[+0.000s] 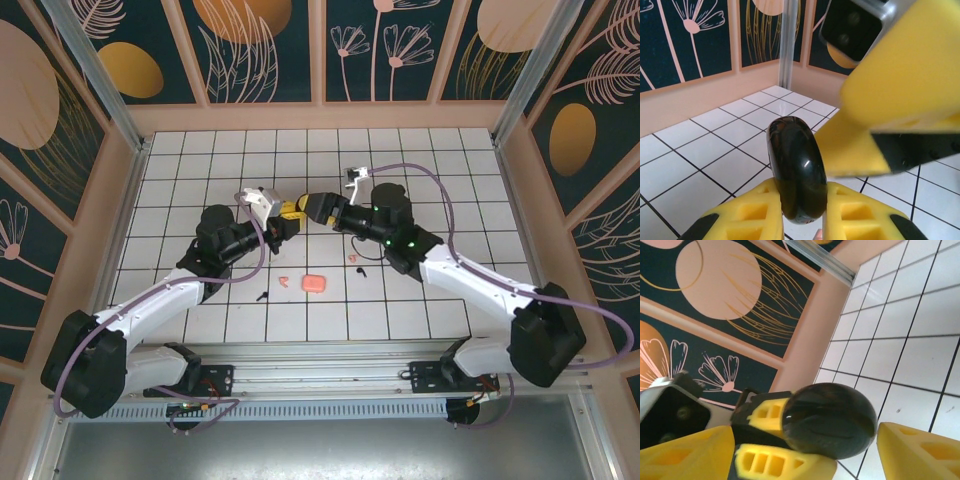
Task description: Insert the wireless bluetooth earbuds into the charging case
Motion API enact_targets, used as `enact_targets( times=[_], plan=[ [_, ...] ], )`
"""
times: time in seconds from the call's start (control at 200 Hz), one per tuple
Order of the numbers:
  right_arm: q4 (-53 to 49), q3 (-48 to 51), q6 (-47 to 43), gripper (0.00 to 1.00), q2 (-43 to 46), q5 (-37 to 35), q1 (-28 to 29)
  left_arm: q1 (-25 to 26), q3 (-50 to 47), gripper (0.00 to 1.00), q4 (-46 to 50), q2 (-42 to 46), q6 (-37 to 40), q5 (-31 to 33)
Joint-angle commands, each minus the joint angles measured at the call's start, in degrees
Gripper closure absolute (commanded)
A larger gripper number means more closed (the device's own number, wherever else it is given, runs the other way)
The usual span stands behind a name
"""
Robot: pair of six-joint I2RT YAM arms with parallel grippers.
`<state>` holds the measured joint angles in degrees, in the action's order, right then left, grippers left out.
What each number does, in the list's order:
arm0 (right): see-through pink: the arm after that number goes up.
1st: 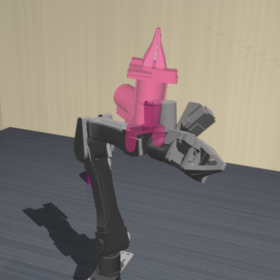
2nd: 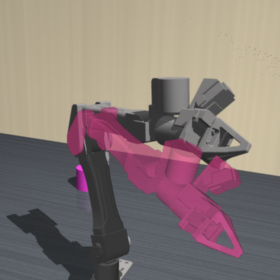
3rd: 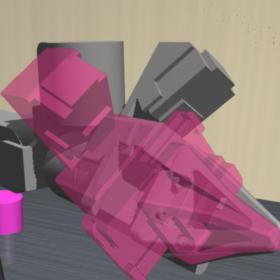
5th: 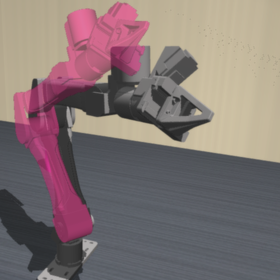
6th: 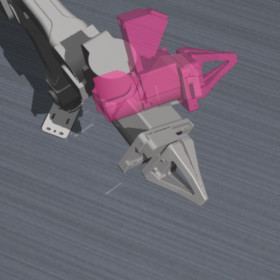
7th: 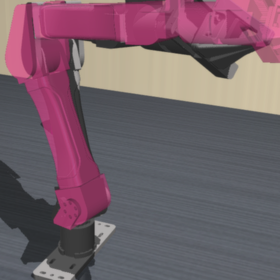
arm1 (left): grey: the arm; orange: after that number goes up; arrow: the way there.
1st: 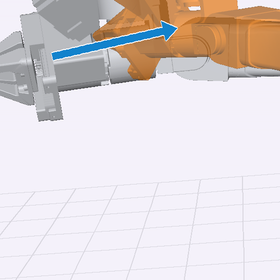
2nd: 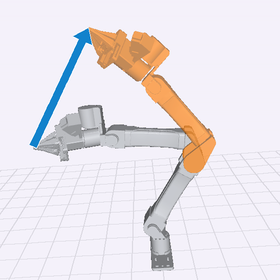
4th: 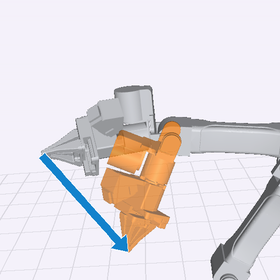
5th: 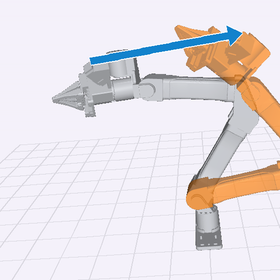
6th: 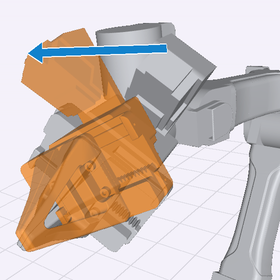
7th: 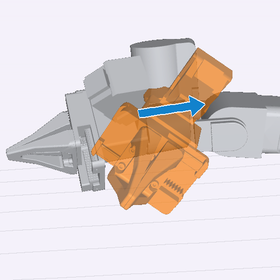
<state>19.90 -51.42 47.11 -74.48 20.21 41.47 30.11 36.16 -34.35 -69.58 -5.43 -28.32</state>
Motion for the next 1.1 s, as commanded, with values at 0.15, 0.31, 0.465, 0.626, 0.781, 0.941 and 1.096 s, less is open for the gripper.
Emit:
enact_targets(
  times=[0.15,0.31,0.465,0.626,0.781,0.941,1.096],
  plan=[
    [-3.1,2.4,-22.5,0.22,9.8,4.3,-5.1,-0.2,2.4,0.85,-0.3,0.2,0.3,-8.7],
    [-14.2,-2.3,-40.9,0.26,10.6,15.0,-9.2,-0.2,2.4,0.85,-3.9,-0.5,-1.5,-13.6],
    [-16.6,-4.4,-48.4,0.29,10.5,25.6,-14.5,-0.2,2.7,0.85,-10.3,-1.7,-6.5,-18.1],
    [-20.0,-5.0,-61.5,0.32,10.1,34.7,-15.6,-0.2,4.2,0.85,-12.2,-3.0,-8.3,-21.8],
    [-24.2,-9.0,-66.3,0.36,7.0,40.1,-16.8,-0.1,5.0,0.85,-17.4,-4.9,-12.2,-25.4],
    [-29.7,-13.9,-69.6,0.39,3.2,43.6,-17.1,-0.1,6.1,0.85,-22.0,-6.9,-16.5,-28.0],
    [-29.7,-14.7,-69.9,0.42,1.6,46.2,-17.1,-0.1,6.8,0.85,-23.4,-7.2,-17.5,-28.8]
  ],
)
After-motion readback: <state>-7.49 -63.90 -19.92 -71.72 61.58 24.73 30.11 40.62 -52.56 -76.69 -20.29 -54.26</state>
